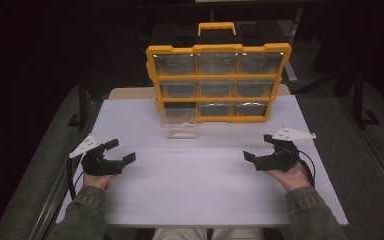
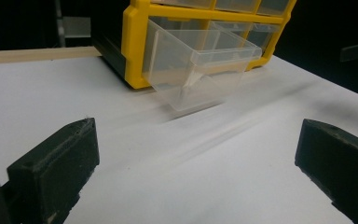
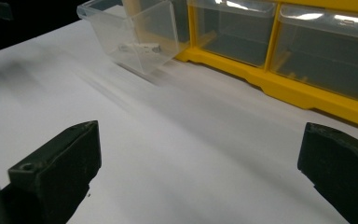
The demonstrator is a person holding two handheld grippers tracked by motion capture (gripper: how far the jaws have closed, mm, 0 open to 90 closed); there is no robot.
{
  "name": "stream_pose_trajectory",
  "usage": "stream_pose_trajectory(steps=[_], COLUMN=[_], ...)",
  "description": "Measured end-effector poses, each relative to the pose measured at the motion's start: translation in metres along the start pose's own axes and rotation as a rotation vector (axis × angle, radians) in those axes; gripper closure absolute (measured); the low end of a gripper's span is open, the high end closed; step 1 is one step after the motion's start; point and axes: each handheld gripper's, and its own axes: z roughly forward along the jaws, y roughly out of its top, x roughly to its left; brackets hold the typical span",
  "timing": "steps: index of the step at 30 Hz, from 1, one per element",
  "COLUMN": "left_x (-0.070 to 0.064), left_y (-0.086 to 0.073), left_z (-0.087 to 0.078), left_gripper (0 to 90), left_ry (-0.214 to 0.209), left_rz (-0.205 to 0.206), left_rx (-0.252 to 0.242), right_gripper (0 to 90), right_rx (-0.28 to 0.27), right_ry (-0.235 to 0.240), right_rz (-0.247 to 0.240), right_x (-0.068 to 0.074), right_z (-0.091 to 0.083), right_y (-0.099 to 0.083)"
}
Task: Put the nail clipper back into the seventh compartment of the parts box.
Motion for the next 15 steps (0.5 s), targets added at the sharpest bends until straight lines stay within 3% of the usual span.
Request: stream_pose_trajectory(steps=[15], left_x=[0.000], left_y=[0.000], left_z=[-0.001], left_gripper=[0.0], left_ry=[-0.003], left_rz=[-0.001], left_rx=[-0.005], right_gripper=[0.0], right_rx=[-0.070], right_ry=[-0.041], right_rz=[-0.002], right_x=[-0.005], right_z=[-0.019], right_y=[-0.018])
